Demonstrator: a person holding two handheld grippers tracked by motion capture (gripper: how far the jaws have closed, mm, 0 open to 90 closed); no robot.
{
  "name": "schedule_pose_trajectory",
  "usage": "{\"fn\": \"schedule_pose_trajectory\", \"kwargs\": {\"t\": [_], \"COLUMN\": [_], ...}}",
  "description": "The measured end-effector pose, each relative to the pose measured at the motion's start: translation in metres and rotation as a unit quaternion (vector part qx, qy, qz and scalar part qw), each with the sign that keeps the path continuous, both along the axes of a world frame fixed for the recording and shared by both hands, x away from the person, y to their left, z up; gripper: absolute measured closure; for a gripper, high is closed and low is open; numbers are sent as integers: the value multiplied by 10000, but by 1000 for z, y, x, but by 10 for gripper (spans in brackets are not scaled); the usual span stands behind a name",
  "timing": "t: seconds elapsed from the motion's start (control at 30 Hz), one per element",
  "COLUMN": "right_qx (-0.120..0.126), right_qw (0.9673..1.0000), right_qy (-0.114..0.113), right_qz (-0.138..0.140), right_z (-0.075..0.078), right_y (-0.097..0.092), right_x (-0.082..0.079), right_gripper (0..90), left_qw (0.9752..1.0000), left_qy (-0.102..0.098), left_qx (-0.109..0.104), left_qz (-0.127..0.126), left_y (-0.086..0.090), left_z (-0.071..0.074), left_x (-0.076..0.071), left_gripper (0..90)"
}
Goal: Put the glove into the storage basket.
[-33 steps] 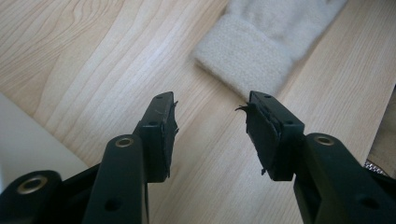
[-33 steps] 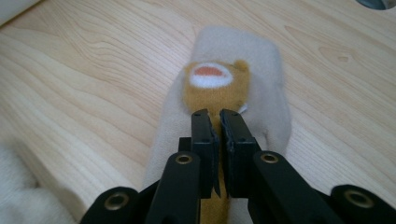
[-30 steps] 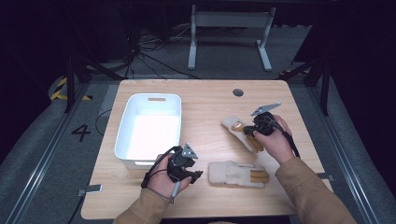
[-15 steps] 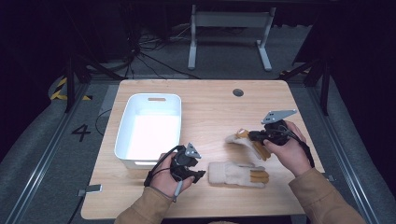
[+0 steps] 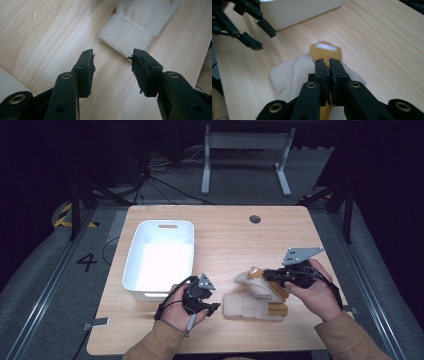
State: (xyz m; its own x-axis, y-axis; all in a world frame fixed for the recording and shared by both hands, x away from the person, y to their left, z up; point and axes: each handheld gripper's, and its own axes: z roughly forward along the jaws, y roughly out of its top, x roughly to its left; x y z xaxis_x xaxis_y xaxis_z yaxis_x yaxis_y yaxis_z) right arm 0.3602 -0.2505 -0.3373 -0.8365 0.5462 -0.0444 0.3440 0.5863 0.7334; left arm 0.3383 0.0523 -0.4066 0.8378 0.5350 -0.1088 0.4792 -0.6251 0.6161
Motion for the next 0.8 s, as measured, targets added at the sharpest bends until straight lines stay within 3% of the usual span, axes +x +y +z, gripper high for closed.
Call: {"fn": "schedule_pose_trajectory", "kwargs": {"t": [0.17,0.3,0.57,0.8], "right_qx": [48,-11,-27,-365], "right_qw": [9994,9991,9962,9947], "right_qy": [-13,31,157,427], "right_qz": [328,422,860,859], "right_z": [-3,-5,-18,-36], "right_y": [8,13,18,8], "right_x": [-10,-16,-27,-24], "right_gripper": [863,862,861,854], "left_qw": [10000,10000,10000,10000], "left_qy": [-2,0,22,64], "left_qx": [-4,5,23,50], "left_qz": [17,22,21,-2], "left_y": [0,0,0,-1], "left_z": [0,0,-1,-3], "left_x": [-1,-1,0,0], "left_gripper": [533,532,533,530]}}
